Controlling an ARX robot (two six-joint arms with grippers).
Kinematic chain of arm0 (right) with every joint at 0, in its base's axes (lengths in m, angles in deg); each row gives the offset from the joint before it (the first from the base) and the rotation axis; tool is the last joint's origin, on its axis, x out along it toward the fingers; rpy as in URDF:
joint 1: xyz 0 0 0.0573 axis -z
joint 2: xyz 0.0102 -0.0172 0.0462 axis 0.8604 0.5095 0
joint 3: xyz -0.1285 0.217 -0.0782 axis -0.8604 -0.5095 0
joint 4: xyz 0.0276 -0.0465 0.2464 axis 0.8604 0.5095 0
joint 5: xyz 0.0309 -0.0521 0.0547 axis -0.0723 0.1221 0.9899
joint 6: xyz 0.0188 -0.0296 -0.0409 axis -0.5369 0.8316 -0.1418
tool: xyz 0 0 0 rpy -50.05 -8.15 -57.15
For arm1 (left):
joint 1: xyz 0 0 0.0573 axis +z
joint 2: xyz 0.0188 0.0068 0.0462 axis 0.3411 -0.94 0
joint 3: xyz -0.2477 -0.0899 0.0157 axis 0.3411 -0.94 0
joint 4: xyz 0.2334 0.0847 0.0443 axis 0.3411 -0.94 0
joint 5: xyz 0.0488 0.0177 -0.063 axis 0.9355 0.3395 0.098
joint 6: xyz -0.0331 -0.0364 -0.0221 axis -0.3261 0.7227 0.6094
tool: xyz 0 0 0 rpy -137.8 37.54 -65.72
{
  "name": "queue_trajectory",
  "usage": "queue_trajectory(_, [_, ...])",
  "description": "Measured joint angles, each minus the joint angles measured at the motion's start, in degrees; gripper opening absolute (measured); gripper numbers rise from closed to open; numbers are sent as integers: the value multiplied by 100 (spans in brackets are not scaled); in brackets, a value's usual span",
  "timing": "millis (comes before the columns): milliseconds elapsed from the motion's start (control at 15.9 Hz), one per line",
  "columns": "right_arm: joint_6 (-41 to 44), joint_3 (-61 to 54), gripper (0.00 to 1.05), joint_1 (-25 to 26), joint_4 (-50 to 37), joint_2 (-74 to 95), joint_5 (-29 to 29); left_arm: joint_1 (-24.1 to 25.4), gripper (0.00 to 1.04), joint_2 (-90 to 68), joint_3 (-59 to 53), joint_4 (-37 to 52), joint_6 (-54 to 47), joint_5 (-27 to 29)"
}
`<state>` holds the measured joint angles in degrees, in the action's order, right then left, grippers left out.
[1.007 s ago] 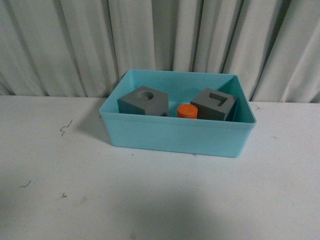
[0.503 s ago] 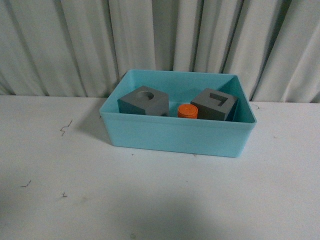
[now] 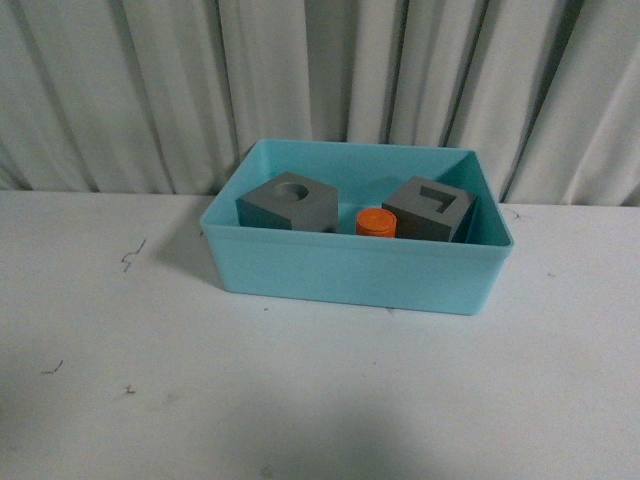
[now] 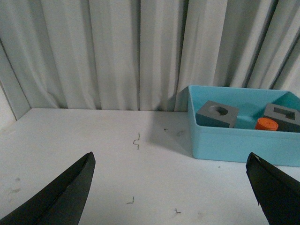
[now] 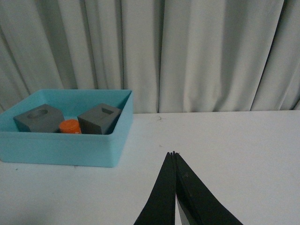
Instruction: Place gray and orange parts in blue box
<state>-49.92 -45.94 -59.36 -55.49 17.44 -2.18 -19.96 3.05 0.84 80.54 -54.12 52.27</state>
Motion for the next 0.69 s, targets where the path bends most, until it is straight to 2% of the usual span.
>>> queue_trajectory(63, [2,0,2,0,0,0,0,0,98,0,0,0,0,0])
queue_trajectory(126, [4,0,9,0,0,0,0,0,98,0,0,0,0,0])
queue_trajectory(315, [4,0,36,0,0,0,0,0,98,0,0,0,0,0])
queue_trajectory(566, [4,0,80,0,0,0,0,0,98,0,0,0,0,0])
queue_trajectory(692, [4,0,98,0,0,0,0,0,98,0,0,0,0,0])
